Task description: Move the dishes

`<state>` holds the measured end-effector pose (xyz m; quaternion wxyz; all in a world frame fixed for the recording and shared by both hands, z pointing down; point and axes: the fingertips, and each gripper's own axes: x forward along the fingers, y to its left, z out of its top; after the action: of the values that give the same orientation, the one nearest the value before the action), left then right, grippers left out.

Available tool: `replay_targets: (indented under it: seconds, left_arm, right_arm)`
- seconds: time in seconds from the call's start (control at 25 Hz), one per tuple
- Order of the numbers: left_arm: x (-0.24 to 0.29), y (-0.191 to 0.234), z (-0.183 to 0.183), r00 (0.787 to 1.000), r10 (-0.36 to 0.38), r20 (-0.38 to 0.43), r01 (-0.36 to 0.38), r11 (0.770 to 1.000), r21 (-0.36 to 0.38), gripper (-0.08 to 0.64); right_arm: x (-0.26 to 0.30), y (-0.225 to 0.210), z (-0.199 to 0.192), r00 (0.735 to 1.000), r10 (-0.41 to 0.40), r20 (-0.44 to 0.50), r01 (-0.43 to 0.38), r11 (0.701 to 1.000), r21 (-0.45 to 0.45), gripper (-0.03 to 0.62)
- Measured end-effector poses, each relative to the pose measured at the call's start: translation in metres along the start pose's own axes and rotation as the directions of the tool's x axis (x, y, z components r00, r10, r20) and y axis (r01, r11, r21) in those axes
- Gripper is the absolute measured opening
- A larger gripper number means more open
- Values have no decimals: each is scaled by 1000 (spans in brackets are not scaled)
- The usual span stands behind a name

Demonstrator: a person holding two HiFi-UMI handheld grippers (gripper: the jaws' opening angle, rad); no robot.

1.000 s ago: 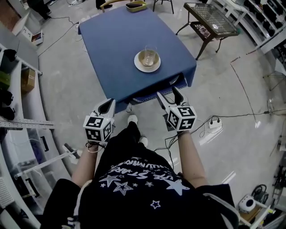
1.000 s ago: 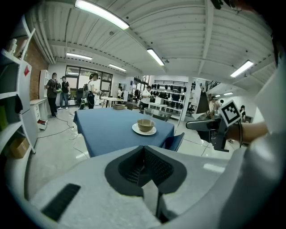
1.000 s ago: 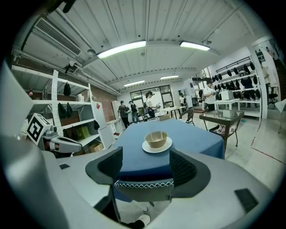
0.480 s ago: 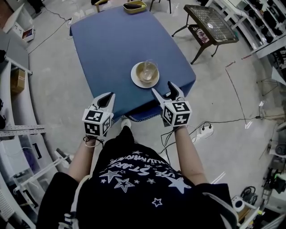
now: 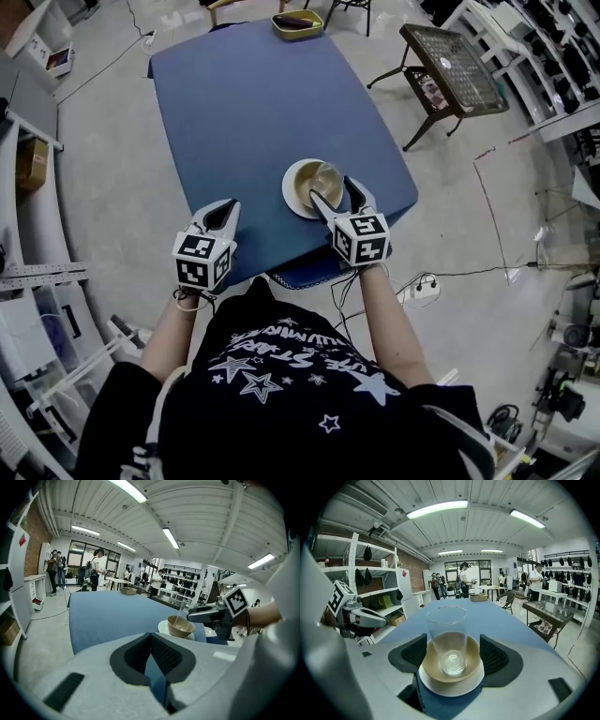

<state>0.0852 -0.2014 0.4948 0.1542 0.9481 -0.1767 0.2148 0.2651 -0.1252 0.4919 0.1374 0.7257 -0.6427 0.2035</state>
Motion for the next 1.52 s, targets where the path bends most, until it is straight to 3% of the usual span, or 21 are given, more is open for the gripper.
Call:
replay_targets:
  seconds: [0.2, 0.32, 0.64, 0.8, 1.0, 1.2, 1.52]
  left_arm:
    - [11, 10, 2, 1000, -12, -12, 12, 1000, -13, 18]
    - [17, 16, 3, 1000, -23, -20, 23, 1000, -16, 18]
    - [40, 24, 5, 997, -74, -37, 74, 997, -9, 18]
    - [48, 22, 11, 997, -65, -33, 65, 998, -12, 18]
    - [53, 13, 22, 1000, -5, -14, 5, 999, -32, 18]
    - [46, 9, 28, 994, 104, 10, -103, 991, -85, 18]
    - [32, 13, 18, 967, 256, -6, -254, 955, -152, 18]
  right_arm:
    - [20, 1, 12, 1000, 29, 9, -28, 999, -20, 333]
    - [27, 7, 16, 999, 47, 5, -46, 997, -53, 281]
    - [32, 10, 17, 996, 82, -36, -85, 993, -88, 279]
    - [21, 7, 33, 994, 105, -6, -105, 992, -68, 278]
    - [8, -6, 72, 981, 184, 61, -179, 981, -73, 279]
    - [11, -27, 101, 964, 254, 79, -244, 962, -123, 278]
    - [58, -68, 99, 963, 267, 35, -257, 951, -173, 279]
